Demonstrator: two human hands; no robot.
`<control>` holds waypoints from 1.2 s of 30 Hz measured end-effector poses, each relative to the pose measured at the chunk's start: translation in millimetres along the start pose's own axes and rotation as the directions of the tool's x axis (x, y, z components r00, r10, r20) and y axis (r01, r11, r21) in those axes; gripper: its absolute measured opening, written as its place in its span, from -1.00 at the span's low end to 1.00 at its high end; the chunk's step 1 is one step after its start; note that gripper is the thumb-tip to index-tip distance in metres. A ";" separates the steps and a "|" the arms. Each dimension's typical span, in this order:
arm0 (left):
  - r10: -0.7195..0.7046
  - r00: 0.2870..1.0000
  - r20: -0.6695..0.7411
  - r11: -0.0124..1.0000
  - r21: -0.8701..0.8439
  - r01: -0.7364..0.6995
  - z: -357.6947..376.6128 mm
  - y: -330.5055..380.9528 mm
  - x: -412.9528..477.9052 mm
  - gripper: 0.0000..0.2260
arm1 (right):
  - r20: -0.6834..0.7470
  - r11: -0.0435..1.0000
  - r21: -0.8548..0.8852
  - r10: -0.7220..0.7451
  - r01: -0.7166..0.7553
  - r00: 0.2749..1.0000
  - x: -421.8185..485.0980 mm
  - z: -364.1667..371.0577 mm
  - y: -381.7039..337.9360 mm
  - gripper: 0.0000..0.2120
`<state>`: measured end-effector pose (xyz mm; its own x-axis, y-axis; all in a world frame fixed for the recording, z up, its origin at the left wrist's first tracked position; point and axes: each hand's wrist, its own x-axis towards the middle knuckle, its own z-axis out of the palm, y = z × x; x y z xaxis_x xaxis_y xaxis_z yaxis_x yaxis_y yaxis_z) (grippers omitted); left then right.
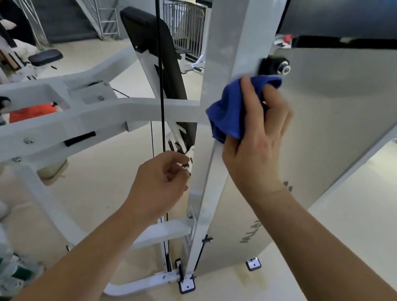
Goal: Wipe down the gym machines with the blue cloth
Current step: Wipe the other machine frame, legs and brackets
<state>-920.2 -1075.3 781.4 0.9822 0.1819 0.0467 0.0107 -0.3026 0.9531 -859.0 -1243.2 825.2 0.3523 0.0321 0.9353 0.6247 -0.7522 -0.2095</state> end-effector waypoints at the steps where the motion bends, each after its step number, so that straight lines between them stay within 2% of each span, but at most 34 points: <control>1: -0.009 1.000 0.005 1.000 -0.003 0.009 1.2 -5.1 -2.5 -0.79 | 0.025 1.000 0.007 0.003 -0.003 1.000 -14.5 -0.1 5.0 -0.63; 3: -0.035 0.999 0.012 0.999 -0.008 0.036 3.6 -15.1 -7.0 -0.79 | 0.133 0.995 0.044 0.084 -0.091 0.987 -49.7 -1.1 10.2 -0.55; 5: -0.070 0.997 0.016 0.998 -0.002 0.070 6.5 -24.3 -10.9 -0.79 | 0.249 0.984 0.058 0.147 -0.167 0.957 -76.3 -3.1 10.6 -0.56; 7: -0.099 0.995 0.011 0.995 -0.017 0.100 9.3 -29.5 -13.5 -0.79 | 0.294 0.975 0.076 0.177 -0.207 0.939 -73.5 -7.6 7.3 -0.58; 9: -0.130 0.992 -0.001 0.990 -0.051 0.130 12.0 -31.8 -14.0 -0.79 | 0.242 0.970 0.116 0.183 -0.215 0.953 -48.2 -12.9 1.6 -0.59; 12: -0.156 0.988 0.000 0.985 -0.070 0.156 18.8 -31.3 -14.9 -0.80 | 0.073 0.957 0.215 0.180 -0.192 0.981 -2.1 -20.7 -8.7 -0.64; 14: -0.164 0.986 0.008 0.983 -0.081 0.164 23.4 -31.0 -17.0 -0.80 | 0.012 0.966 0.213 0.149 -0.148 0.989 7.1 -20.7 -9.2 -0.66; 16: -0.173 0.985 0.004 0.980 -0.096 0.172 26.2 -34.5 -19.7 -0.81 | 0.037 0.973 0.182 0.137 -0.141 0.990 -8.2 -15.4 -1.1 -0.67; 20: -0.229 0.973 0.014 0.968 -0.097 0.229 31.2 -46.7 -24.2 -0.83 | 0.236 0.952 0.156 0.225 -0.265 0.945 -67.3 -5.6 12.6 -0.61; 23: -0.265 0.964 0.007 0.957 -0.122 0.264 35.5 -54.4 -26.0 -0.83 | 0.337 0.928 0.147 0.279 -0.343 0.899 -84.5 -10.2 9.5 -0.72; 30: -0.267 0.964 -0.010 0.952 -0.158 0.262 50.6 -57.4 -31.3 -0.81 | 0.148 0.949 0.185 0.231 -0.256 0.962 -37.2 -11.1 5.0 -0.79; 33: -0.307 0.951 -0.016 0.940 -0.158 0.301 52.6 -64.1 -33.6 -0.82 | 0.210 0.960 0.117 0.227 -0.255 0.951 -77.0 -1.4 13.9 -0.79; 36: -0.397 0.916 -0.054 0.907 -0.177 0.382 52.6 -77.1 -36.8 -0.83 | 0.335 0.926 0.109 0.309 -0.362 0.890 -121.5 1.4 15.0 -0.76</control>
<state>-947.3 -1107.9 690.5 0.8858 0.3371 -0.3191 0.3518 -0.0390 0.9353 -891.4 -1257.4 707.9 0.7402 0.0172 0.6722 0.5268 -0.6362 -0.5638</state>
